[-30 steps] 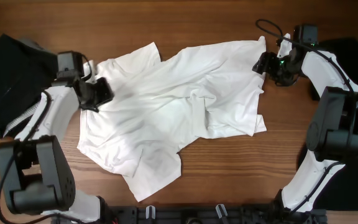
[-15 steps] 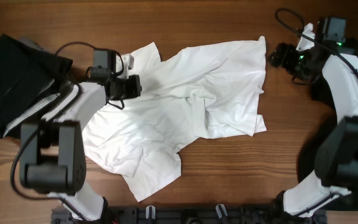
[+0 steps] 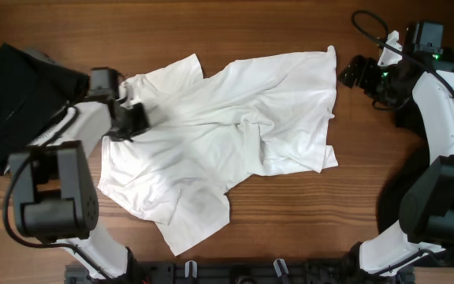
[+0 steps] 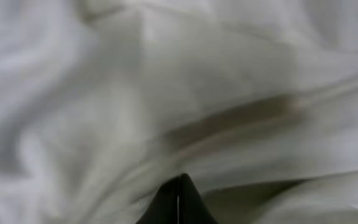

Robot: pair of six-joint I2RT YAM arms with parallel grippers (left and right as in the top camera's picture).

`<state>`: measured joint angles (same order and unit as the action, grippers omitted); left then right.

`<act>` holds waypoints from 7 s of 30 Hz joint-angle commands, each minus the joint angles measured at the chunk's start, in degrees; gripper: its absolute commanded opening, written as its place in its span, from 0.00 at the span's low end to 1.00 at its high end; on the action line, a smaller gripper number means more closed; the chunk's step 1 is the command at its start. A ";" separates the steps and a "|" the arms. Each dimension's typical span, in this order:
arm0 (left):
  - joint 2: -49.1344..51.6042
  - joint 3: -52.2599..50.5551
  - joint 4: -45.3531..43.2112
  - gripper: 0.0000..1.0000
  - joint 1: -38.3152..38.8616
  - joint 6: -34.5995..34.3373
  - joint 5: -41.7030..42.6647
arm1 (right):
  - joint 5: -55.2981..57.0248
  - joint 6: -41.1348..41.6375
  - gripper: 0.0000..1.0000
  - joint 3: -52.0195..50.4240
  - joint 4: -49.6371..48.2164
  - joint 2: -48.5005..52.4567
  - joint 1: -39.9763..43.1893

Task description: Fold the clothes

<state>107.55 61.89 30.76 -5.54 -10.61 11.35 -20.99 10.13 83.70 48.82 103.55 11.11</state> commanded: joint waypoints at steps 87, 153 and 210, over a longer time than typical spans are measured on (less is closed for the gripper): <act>-23.98 -1.14 5.49 0.63 12.52 1.18 15.65 | 5.57 0.79 0.56 3.06 -39.32 28.39 -13.77; 19.78 -1.14 -47.74 0.23 13.18 5.55 2.51 | 1.40 5.09 1.00 9.55 14.32 -11.02 -15.67; -22.60 -24.79 7.37 0.80 8.61 -23.15 10.45 | -0.87 4.96 0.99 -7.96 6.51 -1.99 -14.71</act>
<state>84.77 39.27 40.88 2.37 -30.57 21.58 -20.99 16.51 75.40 55.40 104.79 -4.03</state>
